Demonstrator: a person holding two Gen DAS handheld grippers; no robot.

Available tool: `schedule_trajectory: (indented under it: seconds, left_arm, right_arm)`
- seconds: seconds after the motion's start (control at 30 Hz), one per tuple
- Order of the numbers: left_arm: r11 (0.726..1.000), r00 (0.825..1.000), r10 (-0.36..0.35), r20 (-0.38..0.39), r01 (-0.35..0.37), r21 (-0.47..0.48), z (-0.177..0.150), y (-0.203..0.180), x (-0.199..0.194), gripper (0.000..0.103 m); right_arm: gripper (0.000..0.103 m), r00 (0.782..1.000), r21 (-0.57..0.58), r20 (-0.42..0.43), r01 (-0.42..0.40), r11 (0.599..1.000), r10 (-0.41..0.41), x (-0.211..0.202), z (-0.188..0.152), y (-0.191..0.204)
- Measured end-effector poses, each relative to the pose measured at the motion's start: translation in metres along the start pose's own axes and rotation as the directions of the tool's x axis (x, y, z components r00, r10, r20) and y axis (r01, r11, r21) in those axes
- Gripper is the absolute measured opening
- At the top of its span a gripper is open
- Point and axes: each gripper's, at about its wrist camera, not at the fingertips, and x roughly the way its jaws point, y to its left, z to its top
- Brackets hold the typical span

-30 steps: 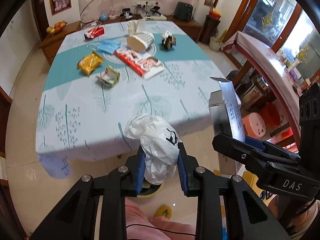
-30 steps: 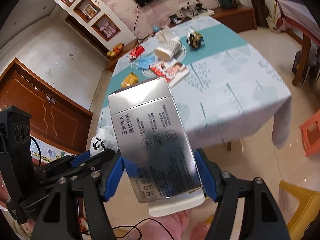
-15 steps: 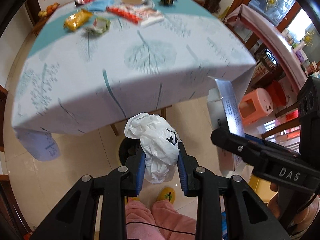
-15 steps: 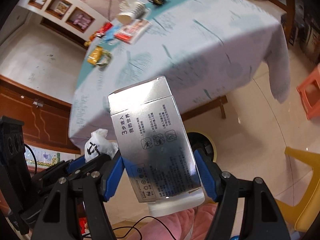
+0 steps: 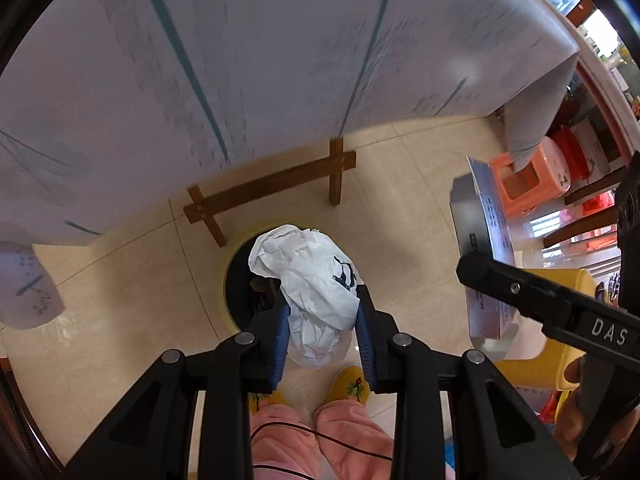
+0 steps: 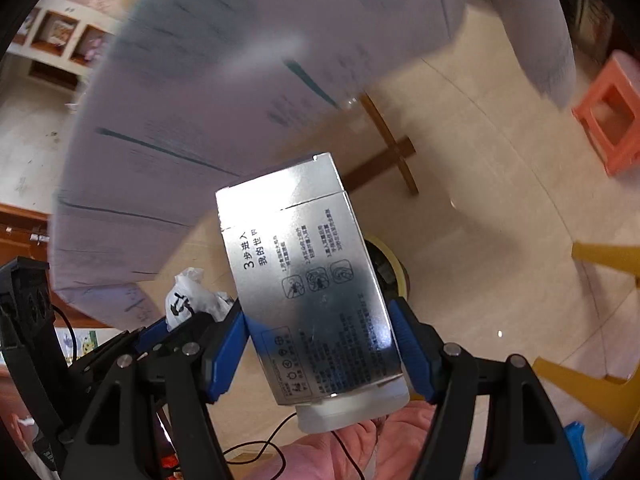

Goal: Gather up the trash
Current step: 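Carry the white bag and silver box down over the trash bin, then open the left tool dropping the bag while the right tool releases the silver box into the bin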

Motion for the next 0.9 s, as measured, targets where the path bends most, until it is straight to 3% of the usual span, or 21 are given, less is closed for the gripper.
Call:
schedule_trajectory:
  seconds: [0.23,0.3,0.33,0.6,0.9]
  left_arm:
    - [0.999,1.000,0.024,0.009,-0.024,0.034,-0.005,0.005,0.049,0.037]
    - [0.998,0.999,0.038,0.013,-0.038,0.043,-0.007,0.006,0.055,0.062]
    - [0.998,0.999,0.045,0.014,-0.045,0.044,-0.008,0.008,0.059,0.066]
    - [0.997,0.997,0.079,-0.005,-0.079,0.023,-0.013,0.033,0.073,0.068]
    - [0.991,0.992,0.120,0.043,-0.117,-0.066,-0.028,0.065,0.045,0.068]
  right_arm:
    - [0.070,0.999,0.027,-0.040,0.021,0.999,-0.020,0.049,-0.009,-0.014]
    - [0.070,0.999,0.032,-0.045,0.020,0.999,-0.018,0.058,-0.010,-0.015]
    - [0.070,0.999,0.032,-0.047,0.019,0.999,-0.017,0.063,-0.011,-0.014]
    - [0.070,0.998,0.020,-0.064,0.015,1.000,-0.014,0.082,-0.012,-0.010]
    - [0.071,0.995,-0.007,-0.096,0.013,1.000,-0.014,0.103,-0.007,0.005]
